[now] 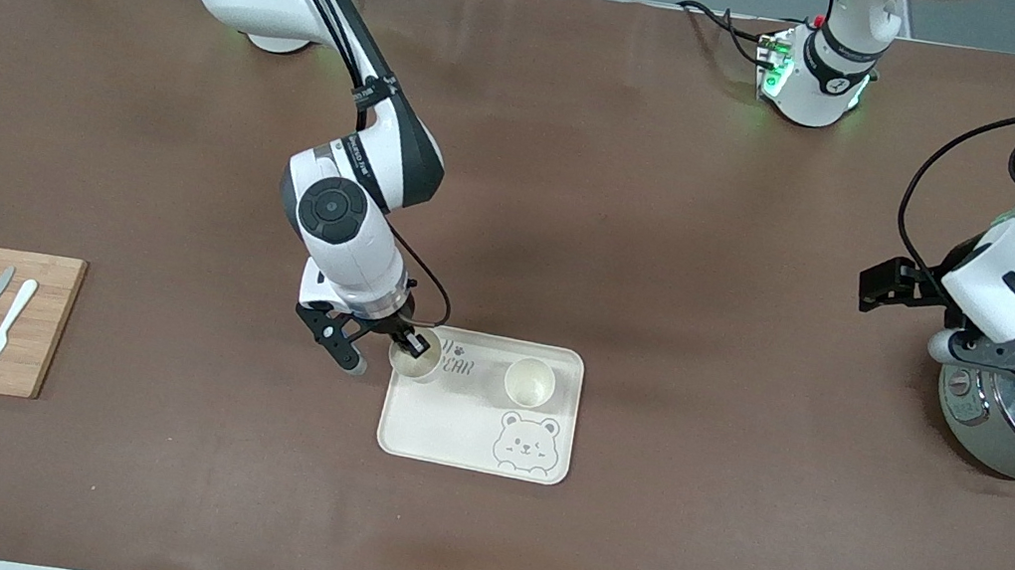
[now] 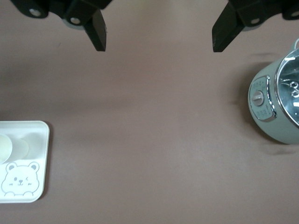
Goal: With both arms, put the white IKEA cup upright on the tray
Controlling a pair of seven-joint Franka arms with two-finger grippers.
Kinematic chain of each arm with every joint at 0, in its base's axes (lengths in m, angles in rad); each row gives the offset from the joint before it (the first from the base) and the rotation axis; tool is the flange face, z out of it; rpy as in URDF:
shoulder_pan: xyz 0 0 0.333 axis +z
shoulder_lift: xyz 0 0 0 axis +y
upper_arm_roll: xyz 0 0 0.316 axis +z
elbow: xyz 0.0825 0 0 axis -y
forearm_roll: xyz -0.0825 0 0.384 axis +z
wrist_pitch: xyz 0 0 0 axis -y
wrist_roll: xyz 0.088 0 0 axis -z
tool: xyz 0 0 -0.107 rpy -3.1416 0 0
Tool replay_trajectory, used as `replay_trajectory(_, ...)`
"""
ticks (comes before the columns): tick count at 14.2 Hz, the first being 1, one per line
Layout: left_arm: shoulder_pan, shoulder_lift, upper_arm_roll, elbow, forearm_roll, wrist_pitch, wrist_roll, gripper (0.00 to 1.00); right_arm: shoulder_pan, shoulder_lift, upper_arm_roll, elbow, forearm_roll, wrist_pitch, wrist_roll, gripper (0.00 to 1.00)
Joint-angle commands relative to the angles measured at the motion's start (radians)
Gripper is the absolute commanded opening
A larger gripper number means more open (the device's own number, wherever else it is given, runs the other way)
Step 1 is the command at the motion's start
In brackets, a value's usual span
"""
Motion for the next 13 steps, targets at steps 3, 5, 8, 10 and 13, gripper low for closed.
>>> replay_trajectory(3,0.006,-0.105,0.028,-0.109,-0.045,0.004,0.01,1.0,0.011,0.076,-0.015,0.082,-0.025,0.014,0.03,0.0)
replay_trajectory(5,-0.051,-0.122,0.117,-0.12,-0.077,0.004,0.03,1.0,0.012,0.09,-0.023,0.084,-0.028,0.025,0.03,0.0)
replay_trajectory(8,-0.059,-0.135,0.161,-0.135,-0.09,0.004,0.107,1.0,0.009,0.107,-0.023,0.082,-0.046,0.037,0.03,0.0)
replay_trajectory(10,-0.063,-0.151,0.185,-0.155,-0.107,0.008,0.134,1.0,0.009,0.122,-0.024,0.082,-0.046,0.063,0.03,0.0)
replay_trajectory(13,-0.065,-0.173,0.194,-0.18,-0.107,0.025,0.142,1.0,0.015,0.149,-0.029,0.082,-0.046,0.103,0.033,0.0)
